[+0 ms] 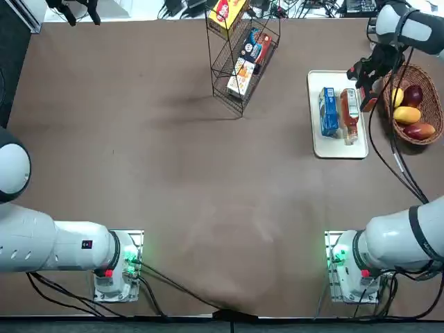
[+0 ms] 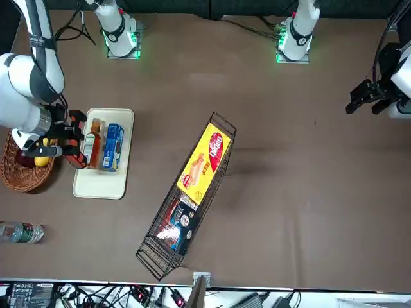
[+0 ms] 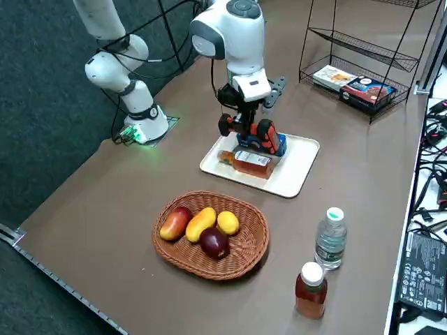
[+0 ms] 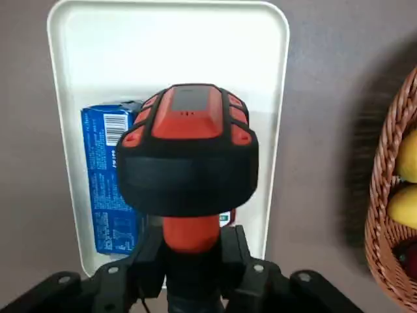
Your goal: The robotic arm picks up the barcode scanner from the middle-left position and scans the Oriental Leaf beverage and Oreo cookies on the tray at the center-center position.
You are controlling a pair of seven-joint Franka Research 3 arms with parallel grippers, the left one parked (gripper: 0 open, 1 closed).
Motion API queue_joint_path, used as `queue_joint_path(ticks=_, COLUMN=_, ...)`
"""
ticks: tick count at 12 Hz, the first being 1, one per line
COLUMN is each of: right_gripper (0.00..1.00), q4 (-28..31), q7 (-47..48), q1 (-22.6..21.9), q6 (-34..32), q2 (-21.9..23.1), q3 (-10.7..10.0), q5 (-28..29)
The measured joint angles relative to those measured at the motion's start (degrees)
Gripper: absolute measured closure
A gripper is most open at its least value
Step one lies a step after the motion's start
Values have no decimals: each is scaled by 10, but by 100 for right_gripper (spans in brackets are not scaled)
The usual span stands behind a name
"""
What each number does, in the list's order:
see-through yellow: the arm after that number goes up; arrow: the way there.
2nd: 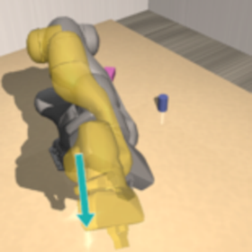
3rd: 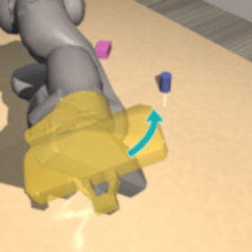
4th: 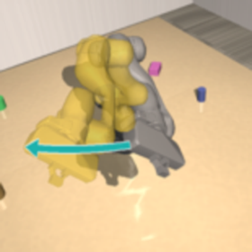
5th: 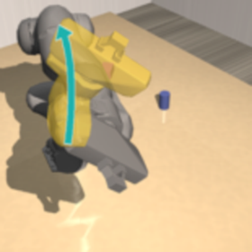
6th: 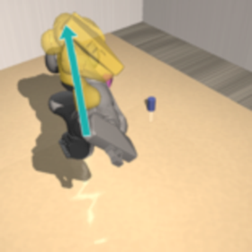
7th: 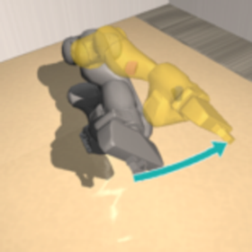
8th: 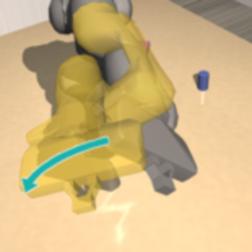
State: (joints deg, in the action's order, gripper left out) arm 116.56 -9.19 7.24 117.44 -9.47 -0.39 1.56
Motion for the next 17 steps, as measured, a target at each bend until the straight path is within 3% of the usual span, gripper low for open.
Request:
queue_joint_path(ticks=14, right_gripper=58, q4=20, q7=-3, q1=16, q6=26, q2=-18, q3=1, q5=-8)
queue_joint_path(ticks=17, right_gripper=58, q4=12, q7=-3, q1=8, q6=30, q2=-17, q3=10, q5=-8)
